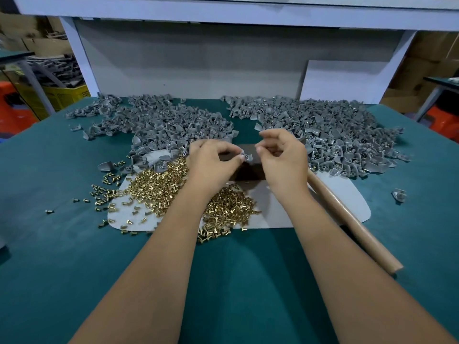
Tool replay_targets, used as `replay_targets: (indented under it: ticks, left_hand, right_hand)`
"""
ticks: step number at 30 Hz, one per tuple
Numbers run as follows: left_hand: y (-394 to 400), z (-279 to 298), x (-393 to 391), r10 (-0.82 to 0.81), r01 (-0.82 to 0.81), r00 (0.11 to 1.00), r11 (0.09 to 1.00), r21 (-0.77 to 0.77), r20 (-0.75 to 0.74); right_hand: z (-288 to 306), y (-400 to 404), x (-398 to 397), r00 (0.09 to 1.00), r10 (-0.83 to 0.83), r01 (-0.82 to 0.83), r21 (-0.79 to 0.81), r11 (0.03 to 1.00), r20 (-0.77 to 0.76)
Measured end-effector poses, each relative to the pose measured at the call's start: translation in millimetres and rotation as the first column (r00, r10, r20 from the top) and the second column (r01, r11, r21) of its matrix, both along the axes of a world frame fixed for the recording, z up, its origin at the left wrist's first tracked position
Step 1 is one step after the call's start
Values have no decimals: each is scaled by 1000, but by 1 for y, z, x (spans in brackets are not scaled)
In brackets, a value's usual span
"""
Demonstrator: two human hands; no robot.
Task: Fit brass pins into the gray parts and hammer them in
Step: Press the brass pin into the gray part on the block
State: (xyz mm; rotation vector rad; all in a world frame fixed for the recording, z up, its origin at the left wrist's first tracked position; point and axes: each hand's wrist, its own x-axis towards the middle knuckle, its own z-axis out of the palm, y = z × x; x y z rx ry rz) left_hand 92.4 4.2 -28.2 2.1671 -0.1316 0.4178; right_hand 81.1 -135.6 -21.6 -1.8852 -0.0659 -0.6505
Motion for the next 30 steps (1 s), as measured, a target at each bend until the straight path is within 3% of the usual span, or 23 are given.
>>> replay_targets:
  ticks: [4,9,30]
  left_hand:
    - [-1,-4,0,-16,16,1000,1000,27,20]
    - [-1,-4,1,-33,32,999,999,23,28]
    - [1,-6,6,-94,94,996,990,-104,7]
  right_hand:
    - [0,-4,5,998,46,-44,45,998,-40]
    - [-3,-2,8,993,97,-98,-8,995,-62]
    - [-5,10,12,998,27,-38,-214,976,-53]
